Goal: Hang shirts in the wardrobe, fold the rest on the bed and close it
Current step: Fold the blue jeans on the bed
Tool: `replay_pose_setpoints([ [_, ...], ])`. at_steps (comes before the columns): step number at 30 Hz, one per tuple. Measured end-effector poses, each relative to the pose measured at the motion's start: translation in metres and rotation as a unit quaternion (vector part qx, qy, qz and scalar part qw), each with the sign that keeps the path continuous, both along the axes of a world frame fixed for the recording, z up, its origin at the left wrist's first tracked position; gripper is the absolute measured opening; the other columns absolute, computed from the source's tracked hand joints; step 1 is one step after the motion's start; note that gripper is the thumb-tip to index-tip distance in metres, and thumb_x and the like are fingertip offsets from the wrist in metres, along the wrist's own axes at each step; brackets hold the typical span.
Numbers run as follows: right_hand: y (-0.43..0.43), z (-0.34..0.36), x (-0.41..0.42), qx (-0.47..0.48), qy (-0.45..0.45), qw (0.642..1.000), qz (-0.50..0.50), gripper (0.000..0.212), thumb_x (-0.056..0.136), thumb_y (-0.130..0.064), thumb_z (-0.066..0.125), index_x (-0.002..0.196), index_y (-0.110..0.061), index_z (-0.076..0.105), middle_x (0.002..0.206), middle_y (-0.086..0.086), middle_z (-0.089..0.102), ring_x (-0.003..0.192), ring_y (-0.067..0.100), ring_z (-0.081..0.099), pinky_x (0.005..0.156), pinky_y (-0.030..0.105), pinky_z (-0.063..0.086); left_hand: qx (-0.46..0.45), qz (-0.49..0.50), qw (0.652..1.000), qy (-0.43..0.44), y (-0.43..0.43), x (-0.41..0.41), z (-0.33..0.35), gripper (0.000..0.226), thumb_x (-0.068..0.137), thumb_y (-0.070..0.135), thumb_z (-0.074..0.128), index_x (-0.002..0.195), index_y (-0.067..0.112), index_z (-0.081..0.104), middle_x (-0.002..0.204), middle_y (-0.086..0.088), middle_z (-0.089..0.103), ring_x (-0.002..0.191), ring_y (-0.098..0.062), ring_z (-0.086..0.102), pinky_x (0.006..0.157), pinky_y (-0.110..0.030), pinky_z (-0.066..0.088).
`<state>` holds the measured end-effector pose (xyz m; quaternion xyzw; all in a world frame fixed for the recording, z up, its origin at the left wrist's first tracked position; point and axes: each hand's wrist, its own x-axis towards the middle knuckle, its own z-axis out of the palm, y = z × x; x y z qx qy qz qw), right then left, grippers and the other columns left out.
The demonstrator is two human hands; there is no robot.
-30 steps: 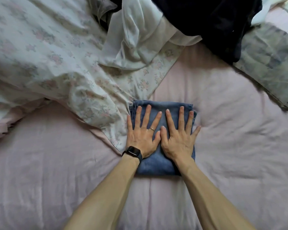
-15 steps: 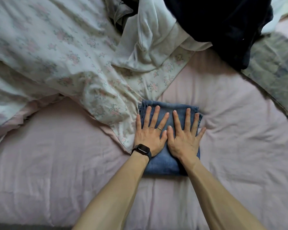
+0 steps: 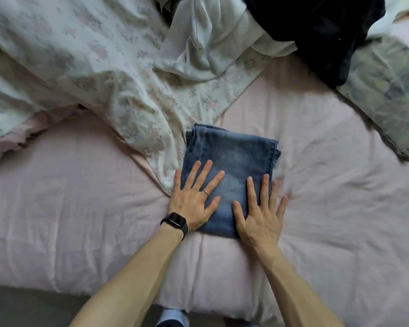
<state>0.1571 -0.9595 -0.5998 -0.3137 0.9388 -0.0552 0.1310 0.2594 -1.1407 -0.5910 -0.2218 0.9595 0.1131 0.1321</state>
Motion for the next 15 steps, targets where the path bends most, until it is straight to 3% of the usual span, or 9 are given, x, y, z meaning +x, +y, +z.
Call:
replay_pose_setpoints([
  [4, -0.006, 0.019, 0.002, 0.021, -0.055, 0.998, -0.027, 0.074, 0.096, -0.064, 0.033, 0.16, -0.037, 0.009, 0.169, 0.0, -0.004, 0.156, 0.025, 0.0, 0.122, 0.058, 0.009, 0.006, 0.034, 0.999, 0.01, 0.006, -0.001, 0.018, 0.069, 0.096, 0.062, 0.029, 0.157, 0.043, 0.005, 0.168, 0.003, -0.008, 0.154, -0.019, -0.008, 0.12, -0.06, -0.001],
  [6, -0.009, 0.034, 0.003, 0.001, -0.084, 0.994, -0.068, 0.077, 0.093, -0.065, 0.037, 0.16, -0.037, 0.011, 0.169, 0.005, -0.003, 0.154, 0.03, 0.01, 0.12, 0.057, 0.02, 0.011, 0.121, 0.992, 0.023, 0.013, -0.001, 0.032, 0.074, 0.093, 0.065, 0.035, 0.158, 0.039, 0.012, 0.168, -0.006, -0.003, 0.154, -0.026, -0.001, 0.122, -0.054, 0.002],
  [8, -0.014, 0.046, 0.002, -0.038, -0.108, 0.986, -0.117, 0.082, 0.09, -0.065, 0.043, 0.16, -0.034, 0.013, 0.168, 0.013, 0.003, 0.146, 0.037, 0.028, 0.112, 0.054, 0.034, 0.025, 0.195, 0.98, 0.023, 0.022, -0.003, 0.043, 0.079, 0.09, 0.067, 0.043, 0.158, 0.036, 0.015, 0.166, -0.013, -0.001, 0.151, -0.035, 0.012, 0.121, -0.051, 0.016],
  [10, -0.021, 0.054, 0.001, -0.058, -0.143, 0.979, -0.135, 0.084, 0.089, -0.063, 0.048, 0.159, -0.039, 0.008, 0.167, 0.014, 0.006, 0.136, 0.04, 0.036, 0.109, 0.051, 0.037, 0.055, 0.235, 0.971, -0.004, 0.026, -0.008, 0.049, 0.083, 0.088, 0.069, 0.045, 0.158, 0.041, 0.01, 0.165, -0.015, -0.001, 0.145, -0.036, 0.017, 0.118, -0.049, 0.027],
  [15, -0.042, 0.059, -0.01, -0.027, -0.168, 0.976, -0.138, 0.086, 0.09, -0.064, 0.05, 0.155, -0.05, -0.005, 0.166, 0.016, 0.004, 0.125, 0.043, 0.037, 0.111, 0.048, 0.034, 0.119, 0.268, 0.955, -0.048, 0.007, -0.019, 0.054, 0.093, 0.078, 0.077, 0.054, 0.146, 0.063, -0.008, 0.157, -0.014, 0.01, 0.127, -0.037, 0.032, 0.113, -0.043, 0.028],
])
